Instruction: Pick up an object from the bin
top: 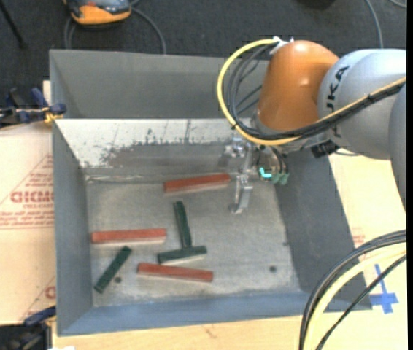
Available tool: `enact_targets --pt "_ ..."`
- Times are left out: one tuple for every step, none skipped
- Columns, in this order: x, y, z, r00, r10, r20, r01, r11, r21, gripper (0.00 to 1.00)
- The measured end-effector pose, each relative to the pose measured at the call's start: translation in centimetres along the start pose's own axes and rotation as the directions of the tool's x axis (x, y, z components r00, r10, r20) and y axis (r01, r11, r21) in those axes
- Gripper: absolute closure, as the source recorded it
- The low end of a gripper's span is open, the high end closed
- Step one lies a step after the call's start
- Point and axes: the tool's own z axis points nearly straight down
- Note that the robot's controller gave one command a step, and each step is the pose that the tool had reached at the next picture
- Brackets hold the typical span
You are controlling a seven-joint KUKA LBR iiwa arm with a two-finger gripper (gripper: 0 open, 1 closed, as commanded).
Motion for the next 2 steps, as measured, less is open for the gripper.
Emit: enact_targets --pt "-0.2 0.0 -0.5 1.000 0.000 0.008 0.000 1.000 0.000 0.00" --pt "-0.9 2.0 4.8 1.000 -0.006 0.015 0.006 1.000 0.000 0.00"
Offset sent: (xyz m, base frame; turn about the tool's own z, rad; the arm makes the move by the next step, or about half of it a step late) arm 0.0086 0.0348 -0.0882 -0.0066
